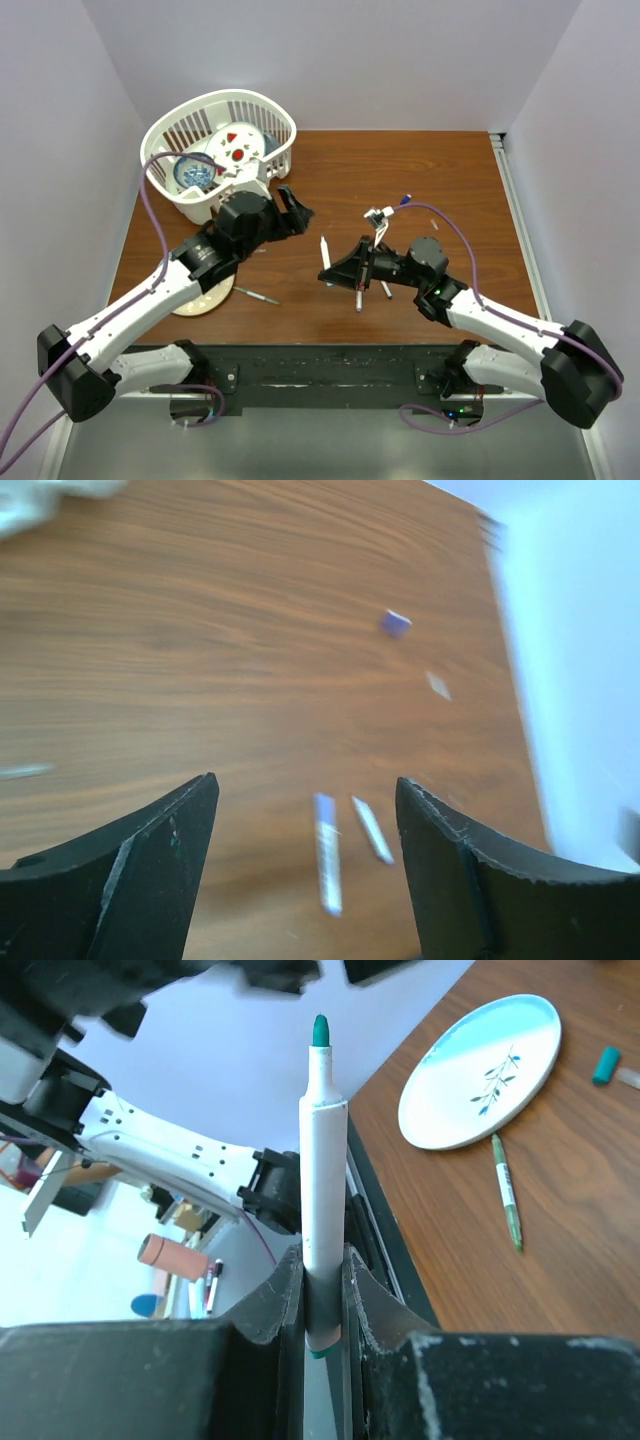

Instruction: Insert the pens into the pen caps

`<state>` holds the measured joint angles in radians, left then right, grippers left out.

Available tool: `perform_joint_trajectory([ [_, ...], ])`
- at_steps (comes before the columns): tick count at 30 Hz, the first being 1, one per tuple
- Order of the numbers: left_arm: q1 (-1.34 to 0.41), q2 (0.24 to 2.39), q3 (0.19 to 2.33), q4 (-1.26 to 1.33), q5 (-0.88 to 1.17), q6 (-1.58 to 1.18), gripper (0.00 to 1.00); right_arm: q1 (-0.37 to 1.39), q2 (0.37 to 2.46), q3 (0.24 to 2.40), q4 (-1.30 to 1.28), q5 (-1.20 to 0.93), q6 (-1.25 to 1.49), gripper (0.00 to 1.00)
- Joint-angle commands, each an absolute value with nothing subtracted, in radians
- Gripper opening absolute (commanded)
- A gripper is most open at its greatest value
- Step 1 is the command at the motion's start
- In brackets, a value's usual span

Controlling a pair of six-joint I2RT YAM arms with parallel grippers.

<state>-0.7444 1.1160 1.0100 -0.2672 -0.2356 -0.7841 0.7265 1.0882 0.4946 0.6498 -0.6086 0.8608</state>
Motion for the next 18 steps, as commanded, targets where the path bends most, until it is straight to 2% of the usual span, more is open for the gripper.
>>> perform_joint_trajectory([
  [1,-0.611,1.104,1.008,-0.428,-0.452,-0.883,0.72,0.729,0.99,0.466,0.615,-0.577,0.813,0.0],
  [7,-0.413,1.129,0.853,-0.398,-0.425,-0.982,0.58,0.729,0.907,0.459,0.525,-0.558,0.779,0.0],
  [18,-0.368,1.379,0.91,-0.422,-0.489,-1.039,0.48,0.729,0.833,0.459,0.453,-0.546,0.746,0.0],
])
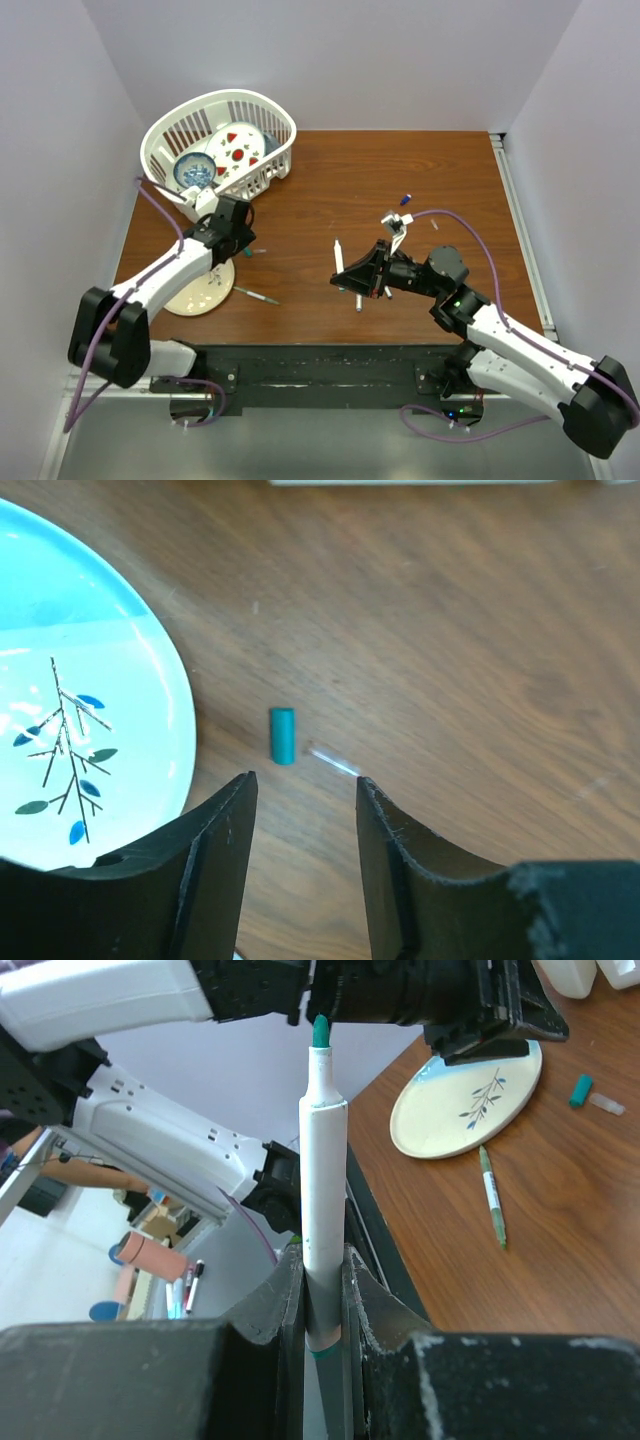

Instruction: Insert the pens into the pen caps

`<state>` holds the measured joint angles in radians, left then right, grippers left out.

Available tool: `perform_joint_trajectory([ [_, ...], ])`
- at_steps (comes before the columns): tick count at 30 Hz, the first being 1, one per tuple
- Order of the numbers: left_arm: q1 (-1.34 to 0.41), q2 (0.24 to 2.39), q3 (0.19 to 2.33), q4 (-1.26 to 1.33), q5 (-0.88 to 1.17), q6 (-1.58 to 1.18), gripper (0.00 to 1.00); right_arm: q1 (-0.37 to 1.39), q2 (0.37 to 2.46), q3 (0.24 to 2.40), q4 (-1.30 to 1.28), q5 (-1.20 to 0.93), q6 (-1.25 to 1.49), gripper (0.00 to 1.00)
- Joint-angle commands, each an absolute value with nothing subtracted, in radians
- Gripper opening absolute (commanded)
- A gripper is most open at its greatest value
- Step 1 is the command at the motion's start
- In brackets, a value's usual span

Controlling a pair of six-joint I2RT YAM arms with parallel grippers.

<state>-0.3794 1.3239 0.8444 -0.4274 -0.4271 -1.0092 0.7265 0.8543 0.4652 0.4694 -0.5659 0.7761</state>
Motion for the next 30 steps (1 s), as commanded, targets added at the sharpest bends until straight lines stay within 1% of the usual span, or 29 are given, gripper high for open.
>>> perform_joint_trajectory([
  [1,-0.368,1.405,0.914,-0.419,-0.491,-1.039,0.48,0.729,0.831,0.457,0.451,-0.546,0.742,0.0],
  [5,-0.364,1.457,0.919,-0.4,-0.479,-1.031,0.45,0.729,0.828,0.457,0.451,-0.546,0.736,0.0],
  [9,-0.362,1.502,0.919,-0.374,-0.48,-1.034,0.45,0.729,0.828,0.46,0.445,-0.545,0.727,0.0],
  [24,-0.353,1.646,0.971,-0.406,-0.489,-1.043,0.43,0.729,0.816,0.469,0.394,-0.526,0.687,0.0],
  [30,-0.353,1.696,0.973,-0.41,-0.474,-1.052,0.36,0.729,0.808,0.477,0.38,-0.52,0.678,0.0],
])
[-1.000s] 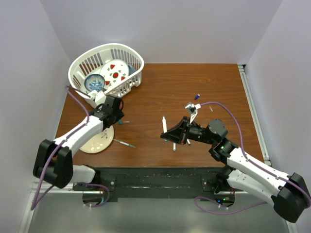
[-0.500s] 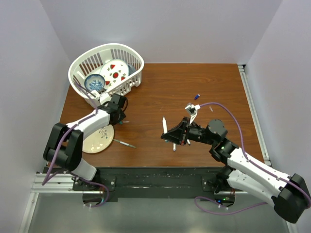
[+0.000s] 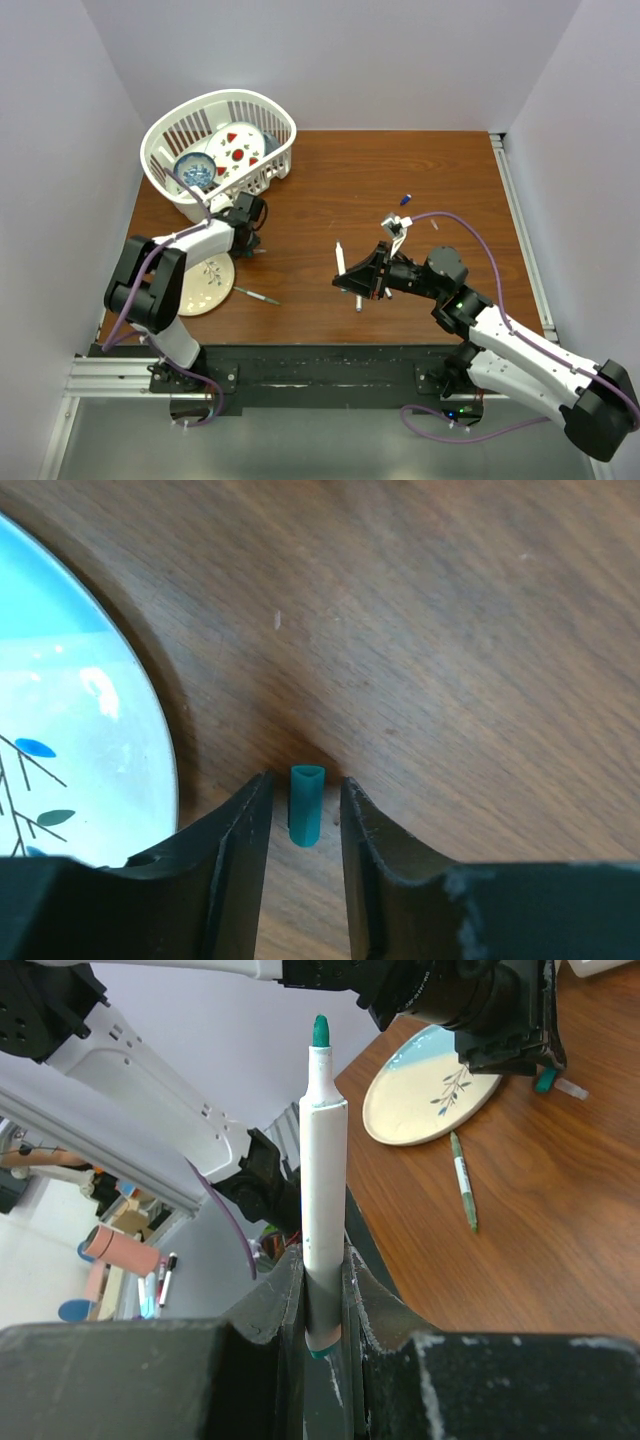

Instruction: Insert the pens into the pen caps

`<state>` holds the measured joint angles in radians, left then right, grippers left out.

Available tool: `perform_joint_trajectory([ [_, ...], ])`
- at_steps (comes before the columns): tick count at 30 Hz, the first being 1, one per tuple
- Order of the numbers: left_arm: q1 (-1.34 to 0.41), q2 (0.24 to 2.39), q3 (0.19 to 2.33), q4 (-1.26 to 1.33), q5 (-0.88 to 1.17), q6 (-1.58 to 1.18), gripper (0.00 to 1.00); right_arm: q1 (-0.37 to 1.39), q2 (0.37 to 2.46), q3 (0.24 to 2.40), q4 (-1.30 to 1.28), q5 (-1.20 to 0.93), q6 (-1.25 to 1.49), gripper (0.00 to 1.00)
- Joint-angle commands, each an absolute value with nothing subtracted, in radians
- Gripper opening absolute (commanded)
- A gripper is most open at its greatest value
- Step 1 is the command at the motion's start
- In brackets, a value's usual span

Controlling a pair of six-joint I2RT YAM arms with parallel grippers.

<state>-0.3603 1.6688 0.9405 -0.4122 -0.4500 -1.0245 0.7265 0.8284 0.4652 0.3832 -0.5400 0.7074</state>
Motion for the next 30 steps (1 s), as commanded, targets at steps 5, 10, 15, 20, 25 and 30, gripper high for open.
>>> perform_joint_trajectory([
  [5,-0.353,1.724,0.985,-0.423,-0.465,-1.043,0.25,0.729,0.796,0.479,0.357,-0.5,0.666,0.0],
  [10,-0.351,1.7,0.992,-0.443,-0.483,-1.039,0.14,0.727,0.782,0.485,0.336,-0.488,0.66,0.0],
  [15,-0.353,1.625,1.031,-0.45,-0.5,-0.97,0.0,0.727,0.762,0.492,0.334,-0.492,0.673,0.0],
  [20,-0.4,1.543,1.043,-0.261,-0.402,-0.577,0.0,0.727,0.727,0.515,0.243,-0.43,0.661,0.0],
  [25,-0.504,1.5,1.051,-0.134,-0.355,-0.207,0.0,0.726,0.649,0.503,0.196,-0.345,0.669,0.0],
  [30,-0.601,1.546,1.046,-0.1,0.036,0.179,0.0,0.727,0.624,0.558,0.104,-0.322,0.667,0.0],
])
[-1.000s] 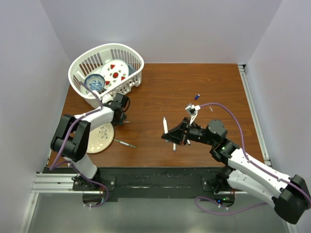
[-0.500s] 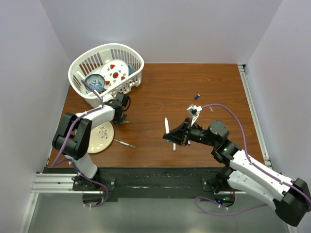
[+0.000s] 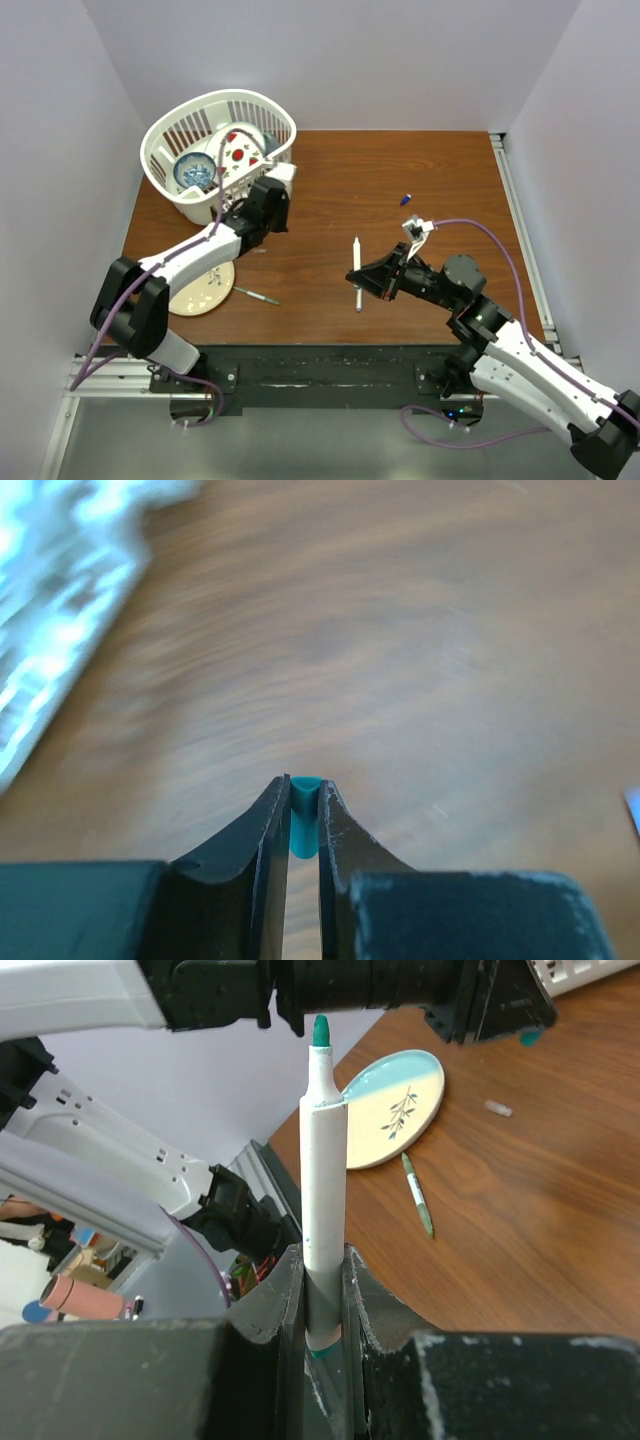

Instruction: Insert the pens into the pen caps

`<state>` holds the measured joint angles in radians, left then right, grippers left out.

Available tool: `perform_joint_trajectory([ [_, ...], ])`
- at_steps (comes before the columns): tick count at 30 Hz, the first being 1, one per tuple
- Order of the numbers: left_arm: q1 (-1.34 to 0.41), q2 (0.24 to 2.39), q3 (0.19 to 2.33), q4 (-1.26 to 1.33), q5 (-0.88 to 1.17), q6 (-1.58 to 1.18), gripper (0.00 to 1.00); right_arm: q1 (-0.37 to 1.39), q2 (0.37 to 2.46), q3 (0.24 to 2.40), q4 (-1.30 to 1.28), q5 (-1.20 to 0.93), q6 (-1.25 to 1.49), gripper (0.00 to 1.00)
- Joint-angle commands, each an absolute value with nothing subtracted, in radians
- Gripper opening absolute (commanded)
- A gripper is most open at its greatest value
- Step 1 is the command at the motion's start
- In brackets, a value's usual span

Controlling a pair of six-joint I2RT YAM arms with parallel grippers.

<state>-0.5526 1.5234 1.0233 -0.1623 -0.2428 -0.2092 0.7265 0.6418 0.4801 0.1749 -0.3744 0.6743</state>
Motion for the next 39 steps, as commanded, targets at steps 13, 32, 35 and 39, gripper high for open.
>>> perform_joint_trajectory([
  [13,-0.633,1.644,1.029,-0.279,0.186,0.662,0.0,0.727,0.454,0.614,-0.066,-0.293,0.652,0.0],
  [32,-0.718,1.844,1.144,-0.609,0.334,1.213,0.0,0.727,0.388,0.626,-0.118,-0.242,0.641,0.0],
  [35,-0.718,1.853,1.157,-0.624,0.353,1.236,0.0,0.727,0.396,0.621,-0.121,-0.238,0.637,0.0],
  [39,-0.718,1.827,1.149,-0.618,0.377,1.243,0.03,0.727,0.399,0.621,-0.112,-0.244,0.638,0.0],
])
